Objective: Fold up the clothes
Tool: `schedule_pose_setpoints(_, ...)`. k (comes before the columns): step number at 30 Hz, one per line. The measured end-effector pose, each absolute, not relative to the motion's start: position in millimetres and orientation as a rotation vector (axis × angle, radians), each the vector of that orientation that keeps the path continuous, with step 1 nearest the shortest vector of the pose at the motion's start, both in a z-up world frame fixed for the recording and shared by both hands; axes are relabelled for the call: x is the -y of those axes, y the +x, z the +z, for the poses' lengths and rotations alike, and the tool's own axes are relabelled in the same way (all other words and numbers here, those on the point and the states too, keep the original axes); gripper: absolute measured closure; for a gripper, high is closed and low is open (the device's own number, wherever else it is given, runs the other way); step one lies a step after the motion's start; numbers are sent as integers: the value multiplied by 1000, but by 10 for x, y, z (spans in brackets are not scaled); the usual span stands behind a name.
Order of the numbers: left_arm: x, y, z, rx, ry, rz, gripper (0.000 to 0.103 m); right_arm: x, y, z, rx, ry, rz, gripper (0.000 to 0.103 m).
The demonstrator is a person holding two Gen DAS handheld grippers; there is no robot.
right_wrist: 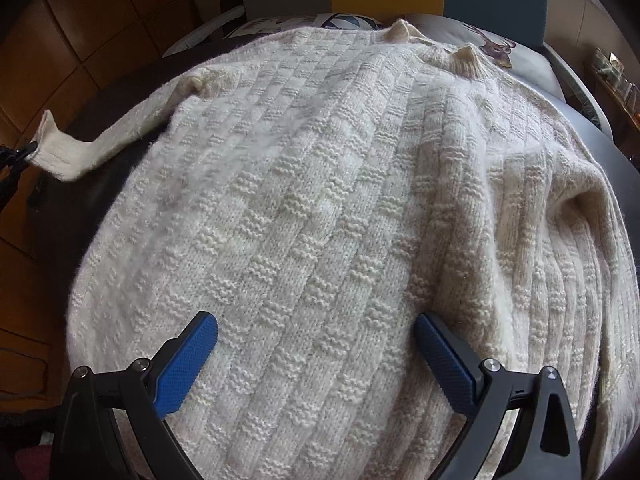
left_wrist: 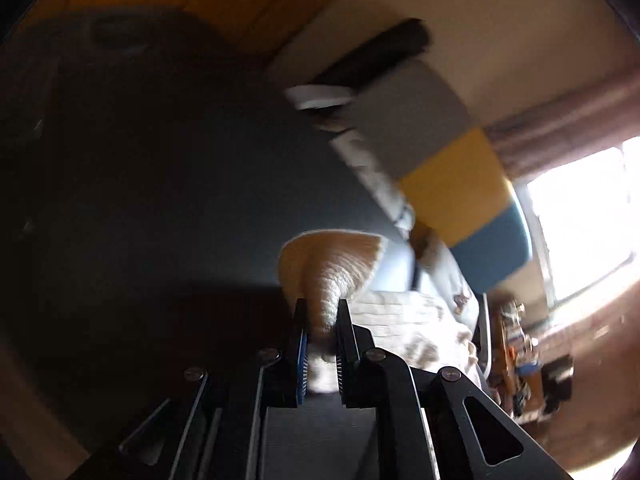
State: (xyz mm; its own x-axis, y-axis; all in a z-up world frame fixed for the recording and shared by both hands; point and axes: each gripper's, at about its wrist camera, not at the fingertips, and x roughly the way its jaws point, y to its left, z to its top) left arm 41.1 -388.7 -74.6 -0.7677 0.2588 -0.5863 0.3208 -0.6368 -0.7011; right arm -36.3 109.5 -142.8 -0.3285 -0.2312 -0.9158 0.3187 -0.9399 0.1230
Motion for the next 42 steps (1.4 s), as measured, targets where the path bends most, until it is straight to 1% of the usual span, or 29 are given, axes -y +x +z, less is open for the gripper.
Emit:
schedule_pose_setpoints(3, 4051, 485, -916, -1348, 1074, -2503, 91, -1008, -376, -1437, -130, 1590, -2312, 1)
schedule_pose_setpoints(6, 4215, 560, -1085, -1370, 1088, -2403, 85, -978, -424, -1410, -94, 1604, -2301, 1)
schedule_pose_setpoints(7, 4270, 585, -1142, -1377, 1092, -2370, 79, -967, -444, -1409, -92, 1615, -2298, 1)
schedule_pose_setpoints(9, 4376, 633, -1251, -1387, 1100, -2306, 79, -943, -462, -1374, -96, 1620, -2302, 2)
schedule_pose_setpoints(11, 4365, 621, -1196, -1306, 1105, -2309, 63, -898, -488, -1281, -89, 1589, -2313, 2)
schedule_pose_setpoints(12, 4360, 616, -1169, -1266, 1107, -2310, 46, -861, -514, -1228, -83, 1568, -2317, 2)
schedule_pose_setpoints(13, 4354, 610, -1142, -1225, 1109, -2311, 41, -819, -540, -1172, -79, 1549, -2316, 2)
schedule_pose_setpoints(16, 4336, 589, -1064, -1108, 1114, -2310, 40, -642, -654, -1005, -73, 1483, -2297, 2)
schedule_pose_setpoints(18, 4293, 433, -1165, -1101, 1176, -2314, 40, -504, -752, -897, -67, 1441, -2276, 2)
schedule_pose_setpoints(20, 4164, 245, -1262, -978, 1225, -2277, 40, -338, -881, -795, -56, 1402, -2242, 2)
schedule_pose_setpoints(21, 4074, 146, -1310, -881, 1262, -2274, 42, -229, -980, -753, -46, 1379, -2227, 2)
schedule_pose_setpoints(22, 3977, 52, -1350, -778, 1291, -2275, 66, -112, -1091, -714, -35, 1356, -2212, 2)
schedule_pose_setpoints(23, 3882, -38, -1387, -680, 1316, -2274, 86, 5, -1202, -675, -23, 1332, -2196, 2)
schedule_pose_setpoints(24, 3835, -74, -1383, -684, 1305, -2289, 95, 139, -1353, -670, -21, 1312, -2191, 2)
schedule_pose_setpoints(25, 3790, -109, -1378, -687, 1293, -2304, 97, 238, -1511, -669, -20, 1300, -2196, 2)
schedule_pose_setpoints(28, 3852, -158, -1318, -729, 1215, -2287, 98, 436, -1985, -780, 10, 1348, -2177, 2)
schedule_pose_setpoints(29, 3895, -175, -1297, -738, 1190, -2276, 98, 492, -2142, -833, 26, 1377, -2165, 4)
schedule_pose_setpoints(30, 3923, -215, -1302, -723, 1184, -2261, 98, 543, -2286, -911, 56, 1410, -2144, 7)
schedule_pose_setpoints(34, 4012, -418, -1386, -643, 1203, -2202, 98, 715, -2731, -1266, 203, 1527, -2046, 7)
schedule_pose_setpoints(35, 4025, -477, -1425, -620, 1219, -2190, 98, 750, -2807, -1359, 244, 1551, -2023, 5)
schedule_pose_setpoints(36, 4038, -532, -1423, -603, 1225, -2185, 98, 785, -2882, -1452, 284, 1575, -1999, 0)
schedule_pose_setpoints(39, 4080, -694, -1415, -556, 1241, -2170, 97, 768, -2904, -1427, 344, 1561, -1990, 0)
schedule_pose_setpoints(42, 4084, -667, -1298, -692, 1212, -2169, 95, 696, -2853, -1344, 401, 1527, -1988, 4)
